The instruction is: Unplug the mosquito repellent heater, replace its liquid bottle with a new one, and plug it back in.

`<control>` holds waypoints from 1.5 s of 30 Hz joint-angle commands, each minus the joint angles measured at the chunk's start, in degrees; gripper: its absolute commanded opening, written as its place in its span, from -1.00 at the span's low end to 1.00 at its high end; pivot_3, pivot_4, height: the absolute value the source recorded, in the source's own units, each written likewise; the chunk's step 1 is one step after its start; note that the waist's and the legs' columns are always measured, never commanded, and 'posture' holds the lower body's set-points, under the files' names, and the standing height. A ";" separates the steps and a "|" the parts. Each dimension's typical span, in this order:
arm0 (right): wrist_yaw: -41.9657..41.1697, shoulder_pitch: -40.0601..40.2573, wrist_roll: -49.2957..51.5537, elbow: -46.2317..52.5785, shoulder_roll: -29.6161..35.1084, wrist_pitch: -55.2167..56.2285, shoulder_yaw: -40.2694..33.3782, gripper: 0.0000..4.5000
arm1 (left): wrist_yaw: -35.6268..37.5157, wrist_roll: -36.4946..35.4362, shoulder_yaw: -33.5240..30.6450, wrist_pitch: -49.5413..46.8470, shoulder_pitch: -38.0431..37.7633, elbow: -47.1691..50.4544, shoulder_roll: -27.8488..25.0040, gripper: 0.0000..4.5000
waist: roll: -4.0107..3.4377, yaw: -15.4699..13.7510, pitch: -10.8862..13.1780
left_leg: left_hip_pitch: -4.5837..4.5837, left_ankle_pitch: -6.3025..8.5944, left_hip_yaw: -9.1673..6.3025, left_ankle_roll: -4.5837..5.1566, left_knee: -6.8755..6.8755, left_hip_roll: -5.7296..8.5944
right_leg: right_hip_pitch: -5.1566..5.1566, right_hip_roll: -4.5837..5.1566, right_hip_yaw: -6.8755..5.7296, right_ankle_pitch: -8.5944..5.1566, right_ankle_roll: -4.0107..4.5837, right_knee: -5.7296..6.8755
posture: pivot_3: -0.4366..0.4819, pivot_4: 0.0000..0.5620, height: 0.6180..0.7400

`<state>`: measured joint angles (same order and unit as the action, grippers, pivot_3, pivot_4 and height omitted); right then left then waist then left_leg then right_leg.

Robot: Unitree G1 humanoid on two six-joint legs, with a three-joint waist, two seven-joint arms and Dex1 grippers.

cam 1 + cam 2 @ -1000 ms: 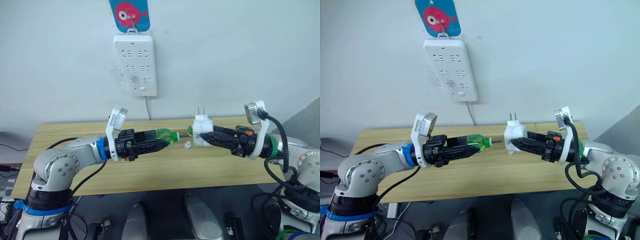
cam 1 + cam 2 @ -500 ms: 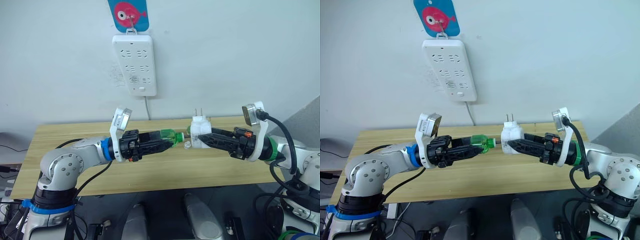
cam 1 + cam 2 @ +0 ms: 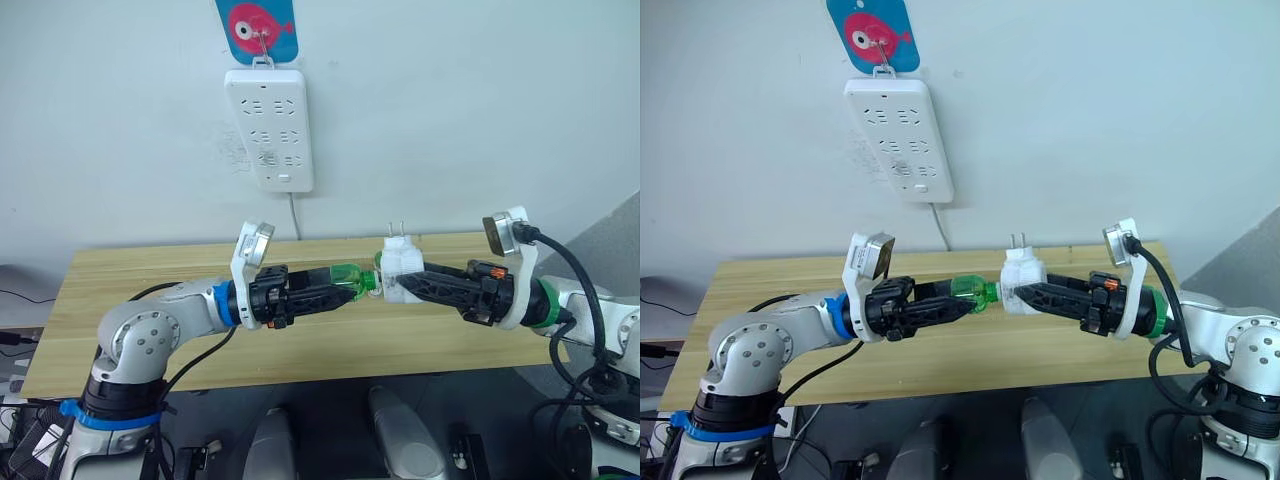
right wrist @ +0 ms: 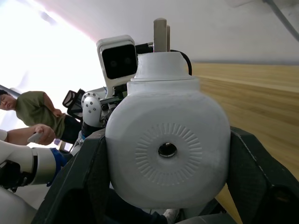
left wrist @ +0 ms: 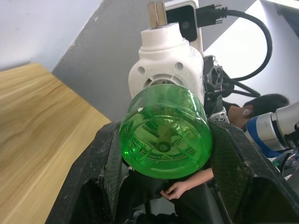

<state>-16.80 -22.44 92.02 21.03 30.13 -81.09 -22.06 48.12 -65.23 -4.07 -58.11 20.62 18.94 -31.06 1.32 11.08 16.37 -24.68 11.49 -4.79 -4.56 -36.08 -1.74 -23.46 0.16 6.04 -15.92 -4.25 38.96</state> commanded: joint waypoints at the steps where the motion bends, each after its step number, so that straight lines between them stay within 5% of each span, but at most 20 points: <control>1: 1.90 1.39 7.74 1.65 3.42 5.11 2.85 0.31 | -0.46 0.38 1.08 1.52 0.23 1.35 1.75 0.05 | 0.00 -0.03 0.00 | 0.00 0.00 0.01 0.00 0.00 0.00 | 0.00 0.00 0.00 0.00 0.00 -0.01 | -0.63 -0.04 1.00; 19: 3.91 2.42 16.44 3.67 13.83 15.32 15.03 0.31 | 4.69 10.64 9.21 9.03 1.58 2.20 4.99 0.05 | 0.02 -0.21 0.01 | -0.03 0.00 0.09 0.00 0.00 0.00 | -0.06 -0.02 0.10 -0.03 -0.04 -0.04 | -0.64 -0.06 1.00; 24: 1.85 3.11 15.57 4.15 17.11 15.52 15.36 1.00 | 3.52 14.11 8.17 12.24 2.09 -1.05 6.95 0.05 | 0.03 -0.33 0.00 | -0.05 0.00 0.10 0.00 0.00 0.00 | -0.07 -0.02 0.11 -0.03 -0.05 -0.08 | -0.65 -0.07 1.00; 27: 1.29 3.61 14.47 4.56 18.30 16.36 15.22 1.00 | 1.93 14.26 7.03 12.98 3.05 -2.84 8.63 0.05 | 0.03 -0.33 0.00 | -0.05 0.00 0.11 0.00 0.00 0.00 | -0.08 -0.03 0.13 -0.03 -0.05 -0.08 | -0.65 -0.08 1.00; 33: -2.76 5.10 6.54 9.26 20.79 16.85 14.95 1.00 | -2.20 13.15 4.27 12.99 5.52 -5.51 11.84 0.05 | 0.03 -0.41 0.00 | -0.08 0.00 0.11 0.00 -0.01 0.00 | -0.08 -0.03 0.12 -0.04 -0.07 -0.09 | -0.66 -0.12 1.00; 36: -11.24 8.71 -8.62 16.55 23.56 20.79 15.65 1.00 | -3.25 12.27 3.16 12.19 6.84 -6.17 12.55 0.05 | 0.03 -0.74 0.00 | -0.08 0.00 0.10 0.00 -0.01 0.01 | -0.09 -0.03 0.11 -0.05 -0.08 -0.09 | -0.66 -0.12 1.00; 39: -19.16 13.73 -21.17 18.13 26.23 27.37 14.85 0.74 | -1.96 10.73 2.45 10.23 7.79 -6.04 11.32 0.05 | 0.04 -1.14 -0.01 | -0.08 0.00 0.11 0.00 -0.02 0.01 | -0.11 -0.03 0.10 -0.07 -0.12 -0.09 | -0.65 -0.13 1.00; 45: -27.39 16.32 -38.62 8.09 27.71 39.68 11.68 -0.25 | 5.51 5.45 2.93 2.76 6.86 -2.71 3.49 0.05 | 0.05 -1.12 -0.01 | -0.06 -0.01 0.16 -0.01 -0.05 0.01 | -0.11 -0.03 0.15 -0.07 -0.12 -0.08 | -0.67 -0.13 1.00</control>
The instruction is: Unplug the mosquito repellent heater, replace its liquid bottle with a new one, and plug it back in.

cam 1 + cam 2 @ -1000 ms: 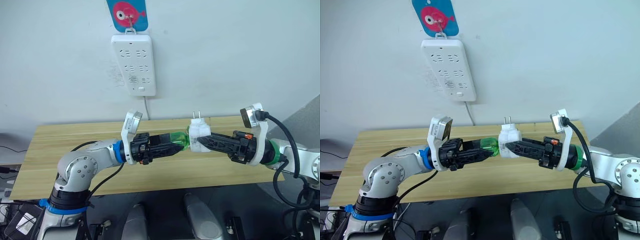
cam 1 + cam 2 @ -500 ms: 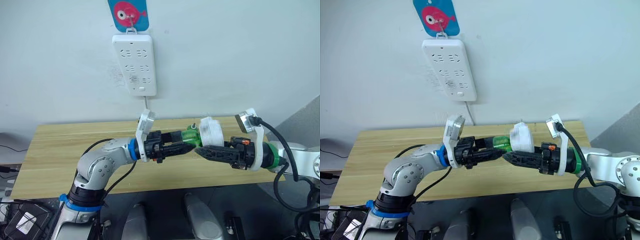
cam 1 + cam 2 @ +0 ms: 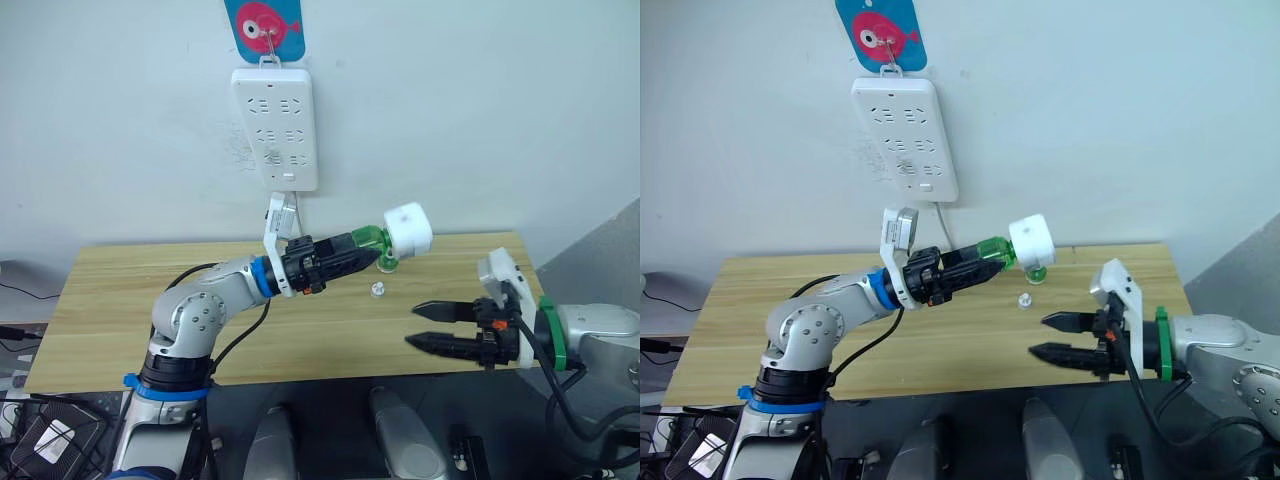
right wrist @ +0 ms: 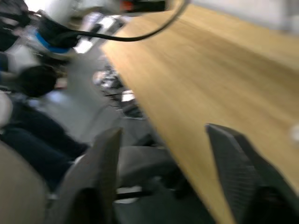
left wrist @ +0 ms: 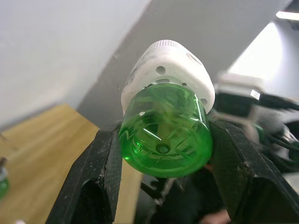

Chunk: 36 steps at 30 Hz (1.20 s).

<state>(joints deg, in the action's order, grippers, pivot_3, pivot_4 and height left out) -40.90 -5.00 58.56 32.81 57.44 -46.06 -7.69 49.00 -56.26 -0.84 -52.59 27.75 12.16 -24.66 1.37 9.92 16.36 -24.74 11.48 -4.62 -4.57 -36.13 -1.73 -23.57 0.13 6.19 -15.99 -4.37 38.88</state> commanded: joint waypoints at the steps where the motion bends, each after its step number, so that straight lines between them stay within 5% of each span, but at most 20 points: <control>1: -4.00 -2.41 -5.91 -5.71 0.21 4.86 -2.60 -0.42 | 6.06 -4.02 0.02 -3.70 -0.55 4.62 -4.40 0.05 | 0.00 0.07 0.00 | 0.01 0.00 0.01 0.00 0.01 0.00 | 0.00 0.00 0.01 0.00 0.00 0.00 | -0.67 -0.13 1.00; 5: -5.94 -10.00 -9.15 -12.56 -2.39 5.43 0.17 -1.00 | 11.08 -3.78 2.02 -4.83 -0.92 6.26 -8.77 0.05 | 0.00 0.37 0.00 | 0.02 0.00 0.01 0.00 0.04 -0.01 | 0.00 0.00 0.01 0.00 0.01 0.01 | -0.68 -0.13 1.00; 14: -8.76 -17.39 -8.48 -7.08 -11.30 0.79 9.64 -1.00 | 6.53 -5.13 1.21 -5.61 1.01 4.15 -4.61 0.05 | 0.00 0.84 0.00 | -0.01 0.00 -0.04 0.00 0.04 0.00 | 0.01 0.03 -0.02 0.01 0.02 0.02 | -0.68 -0.12 1.00; 20: -7.73 -16.34 -3.00 -1.86 -11.83 -4.81 7.52 -1.00 | 2.43 -3.20 -0.96 -3.43 0.91 1.55 -2.92 0.05 | -0.01 0.87 0.00 | 0.01 0.00 -0.06 0.00 -0.01 0.00 | 0.02 0.03 -0.03 0.05 0.08 0.09 | -0.68 -0.11 1.00; 24: -5.88 -15.84 1.33 0.49 -11.56 -7.87 5.18 -1.00 | 1.89 4.24 1.39 1.75 0.73 -0.26 -3.36 0.05 | 0.00 0.85 0.00 | 0.00 0.00 -0.07 0.00 0.00 0.00 | 0.02 0.03 -0.03 0.10 0.16 0.07 | -0.69 -0.11 1.00; 30: -0.94 -18.91 6.90 -0.74 -12.61 -10.70 2.19 -1.00 | 7.86 14.03 7.69 10.33 -0.84 -0.04 -5.21 0.05 | 0.00 1.09 0.00 | 0.01 0.00 -0.04 0.00 0.01 0.01 | 0.02 0.03 -0.02 0.17 0.28 0.07 | -0.70 -0.11 1.00; 36: 2.78 -21.27 2.79 -3.42 -15.49 -8.60 3.11 -1.00 | 10.26 10.38 8.73 7.10 -2.54 5.06 -5.13 0.05 | 0.00 1.22 0.00 | 0.01 0.00 -0.05 0.01 0.04 -0.01 | 0.00 0.02 -0.03 0.17 0.29 0.07 | -0.70 -0.11 1.00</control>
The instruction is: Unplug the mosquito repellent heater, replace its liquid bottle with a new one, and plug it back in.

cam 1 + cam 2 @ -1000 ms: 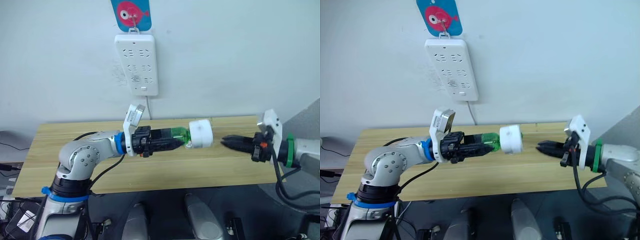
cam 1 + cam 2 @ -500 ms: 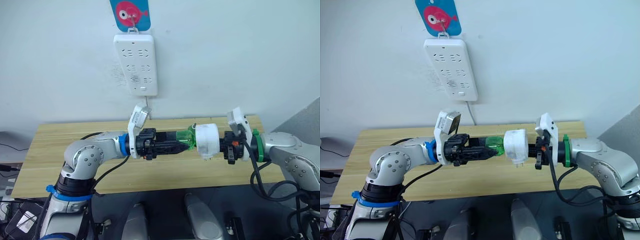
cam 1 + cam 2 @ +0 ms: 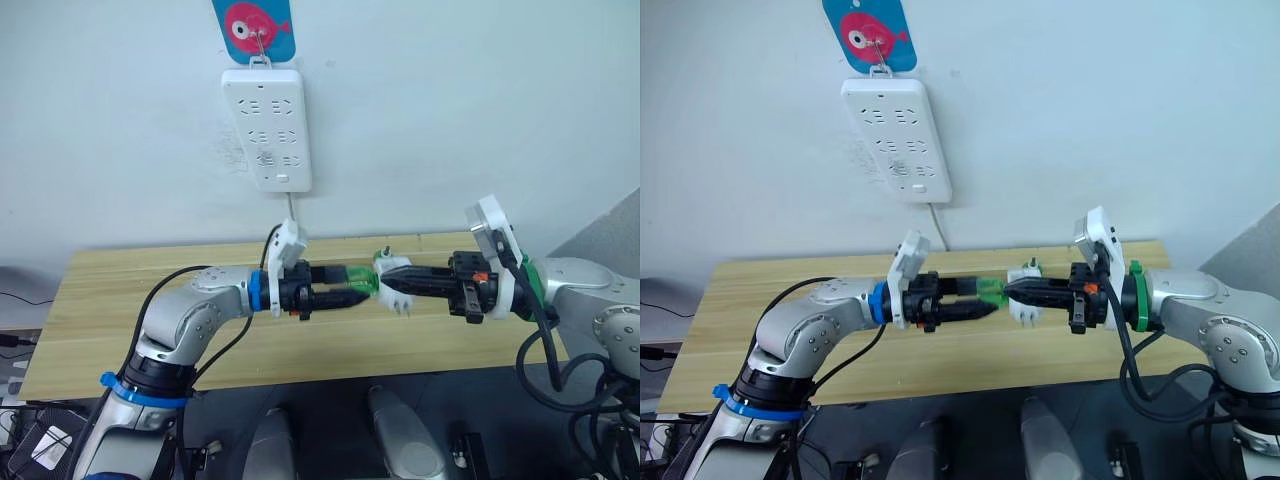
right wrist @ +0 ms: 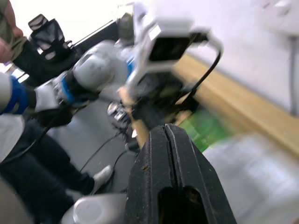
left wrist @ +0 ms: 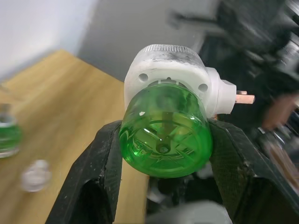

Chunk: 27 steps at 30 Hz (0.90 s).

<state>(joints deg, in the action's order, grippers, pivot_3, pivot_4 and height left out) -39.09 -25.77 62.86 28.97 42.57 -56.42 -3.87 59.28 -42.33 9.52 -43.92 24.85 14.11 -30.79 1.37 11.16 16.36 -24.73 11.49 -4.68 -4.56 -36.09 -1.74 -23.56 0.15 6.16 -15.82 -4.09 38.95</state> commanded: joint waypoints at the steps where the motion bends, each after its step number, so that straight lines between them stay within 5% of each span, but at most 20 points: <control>1: 1.20 -0.58 -1.67 0.25 -1.09 1.95 -0.84 -1.00 | -0.76 -3.63 -2.11 -1.90 0.36 3.02 1.31 0.05 | 0.00 -0.03 0.00 | 0.00 0.00 0.00 0.00 -0.01 0.00 | 0.00 0.00 0.00 0.00 -0.01 0.01 | -0.70 -0.11 1.00; 17: -4.61 8.53 -13.95 0.88 5.47 7.92 -0.38 -1.00 | -4.19 -9.44 -8.49 -8.06 2.76 -0.36 2.17 0.05 | 0.00 -0.11 0.00 | 0.00 0.00 0.00 0.00 -0.02 0.01 | 0.01 0.01 -0.01 -0.13 -0.21 0.01 | -0.70 -0.10 1.00; 22: -10.90 10.90 -10.38 5.93 8.18 6.53 -0.09 -1.00 | -5.52 -7.68 -8.66 -7.03 3.43 -1.51 2.90 0.05 | -0.01 0.05 0.00 | 0.04 0.00 0.01 0.00 -0.02 0.00 | 0.01 -0.01 0.01 -0.13 -0.22 0.04 | -0.70 -0.10 1.00; 27: -7.02 7.96 -2.88 9.22 4.46 3.81 -0.04 -1.00 | -4.00 -6.16 -7.12 -5.79 2.11 -0.55 2.43 0.05 | 0.00 0.08 -0.01 | 0.03 0.00 0.00 0.00 -0.02 0.00 | 0.03 0.00 0.00 -0.12 -0.21 0.03 | -0.70 -0.11 1.00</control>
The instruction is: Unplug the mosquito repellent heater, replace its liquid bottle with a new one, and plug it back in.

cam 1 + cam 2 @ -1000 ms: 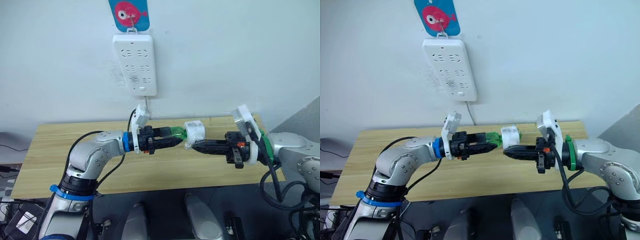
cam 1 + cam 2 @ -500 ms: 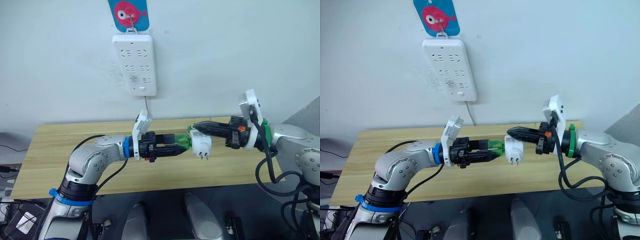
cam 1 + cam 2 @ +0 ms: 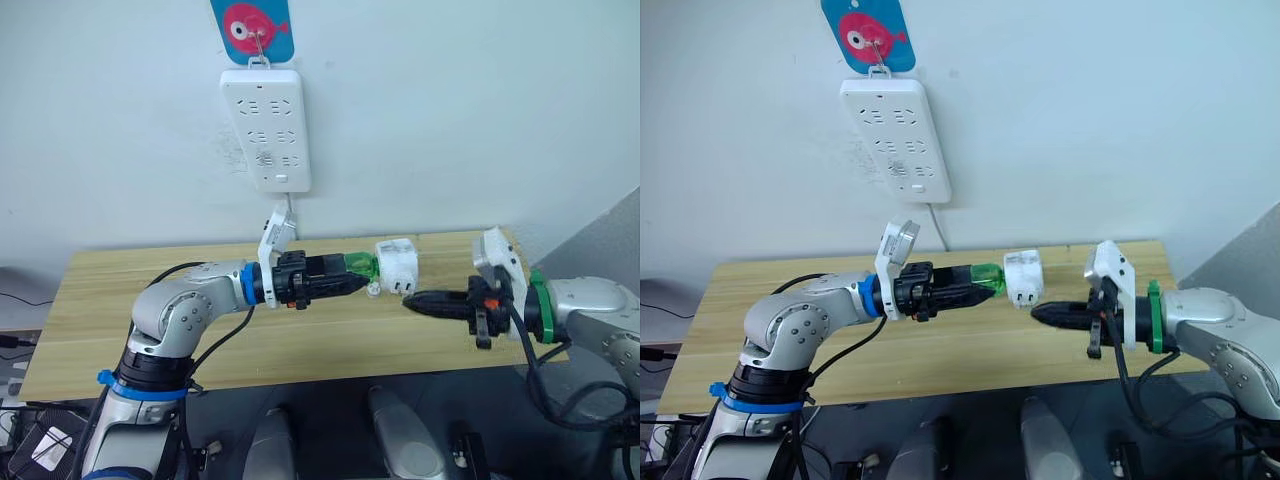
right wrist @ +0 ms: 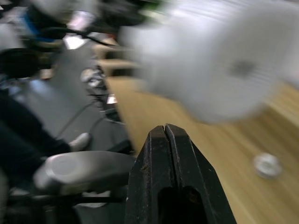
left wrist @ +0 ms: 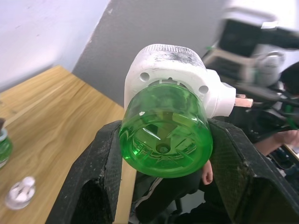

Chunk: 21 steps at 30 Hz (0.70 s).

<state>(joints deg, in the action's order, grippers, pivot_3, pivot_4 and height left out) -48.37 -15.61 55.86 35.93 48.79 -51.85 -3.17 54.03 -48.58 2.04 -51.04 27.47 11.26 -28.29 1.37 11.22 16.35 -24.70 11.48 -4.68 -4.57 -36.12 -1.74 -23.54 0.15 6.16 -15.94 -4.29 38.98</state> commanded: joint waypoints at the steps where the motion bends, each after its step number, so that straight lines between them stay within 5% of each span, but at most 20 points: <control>1: 3.43 -2.95 4.65 1.96 -2.67 -1.08 -0.69 -1.00 | 1.41 0.09 0.49 1.32 -0.65 2.53 -0.07 0.05 | 0.00 0.00 0.00 | 0.00 0.00 0.00 0.00 -0.01 0.00 | 0.00 0.00 0.00 0.00 0.00 0.00 | -0.70 -0.11 1.00; 21: 9.64 -8.29 3.09 -6.63 -6.39 -1.45 -1.59 -1.00 | 9.95 0.57 5.16 3.63 -3.27 10.16 -4.65 0.05 | 0.00 -0.08 0.00 | 0.00 0.00 0.00 0.00 -0.01 0.00 | 0.00 0.00 -0.01 0.13 0.21 0.00 | -0.68 -0.13 1.00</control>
<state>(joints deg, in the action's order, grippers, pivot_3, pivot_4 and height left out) -38.69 -23.74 59.60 29.06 42.00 -53.73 -4.09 62.13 -46.02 7.62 -48.11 23.88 18.06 -32.84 1.36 11.14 16.35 -24.71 11.48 -4.68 -4.56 -36.12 -1.74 -23.53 0.15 6.15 -15.82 -4.08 38.98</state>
